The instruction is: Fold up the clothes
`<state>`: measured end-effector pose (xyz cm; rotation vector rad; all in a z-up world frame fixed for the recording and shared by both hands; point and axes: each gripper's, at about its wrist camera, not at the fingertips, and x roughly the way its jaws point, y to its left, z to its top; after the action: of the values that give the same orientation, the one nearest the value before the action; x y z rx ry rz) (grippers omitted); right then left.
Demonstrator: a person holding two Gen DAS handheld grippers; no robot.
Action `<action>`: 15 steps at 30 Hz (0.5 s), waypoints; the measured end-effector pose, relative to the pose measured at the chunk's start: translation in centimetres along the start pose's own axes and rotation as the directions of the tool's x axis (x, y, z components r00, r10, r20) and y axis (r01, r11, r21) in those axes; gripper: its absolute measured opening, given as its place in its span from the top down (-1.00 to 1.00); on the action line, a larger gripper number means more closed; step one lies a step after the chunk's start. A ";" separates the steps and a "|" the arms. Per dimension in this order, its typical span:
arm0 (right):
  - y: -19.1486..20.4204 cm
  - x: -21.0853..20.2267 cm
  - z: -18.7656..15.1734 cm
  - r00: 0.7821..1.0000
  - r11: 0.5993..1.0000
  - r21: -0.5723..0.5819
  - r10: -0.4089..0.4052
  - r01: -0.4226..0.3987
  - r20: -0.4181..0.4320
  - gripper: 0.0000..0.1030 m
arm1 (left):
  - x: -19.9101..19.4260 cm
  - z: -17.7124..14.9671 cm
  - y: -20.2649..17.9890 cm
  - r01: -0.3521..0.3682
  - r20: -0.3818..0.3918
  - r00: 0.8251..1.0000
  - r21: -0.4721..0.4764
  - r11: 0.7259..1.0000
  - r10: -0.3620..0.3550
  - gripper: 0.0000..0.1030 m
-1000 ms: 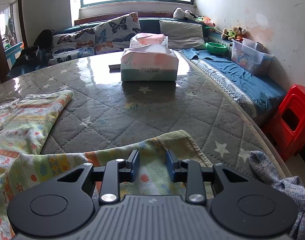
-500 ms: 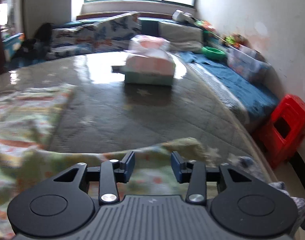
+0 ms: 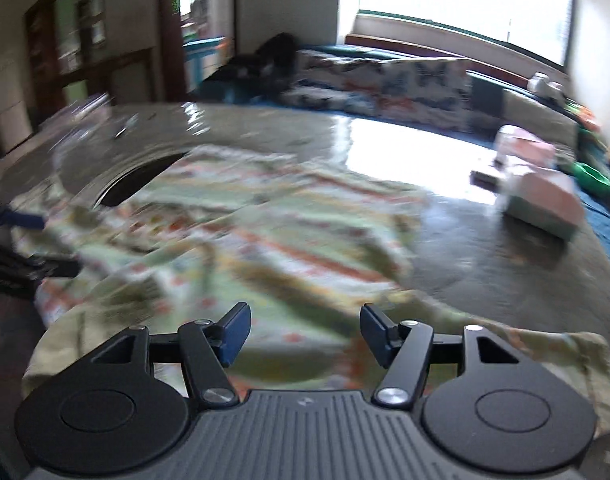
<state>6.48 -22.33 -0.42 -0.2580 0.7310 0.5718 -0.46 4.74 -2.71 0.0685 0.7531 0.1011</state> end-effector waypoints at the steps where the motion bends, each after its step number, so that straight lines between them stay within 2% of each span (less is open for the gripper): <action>1: 0.7 0.3 -0.2 1.000 1.000 -0.016 0.011 -0.011 -0.009 -0.20 | 0.0 -0.2 -0.1 0.000 -0.004 1.000 0.006 1.000 0.000 -0.91; 8: 3.4 0.1 -2.5 0.998 0.994 -0.111 0.015 -0.022 -0.058 -0.21 | -0.7 -1.7 -0.5 0.029 -0.011 1.000 0.035 0.999 -0.028 -0.93; 15: 2.7 -1.3 -3.2 0.996 0.995 -0.088 0.040 -0.046 -0.077 -0.21 | -1.3 -2.2 -0.5 0.059 -0.018 0.998 0.061 0.996 -0.058 -0.94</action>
<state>2.39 -21.93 -1.88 -0.3493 0.7863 0.6393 -2.85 4.16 -3.45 0.1040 0.7736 0.0225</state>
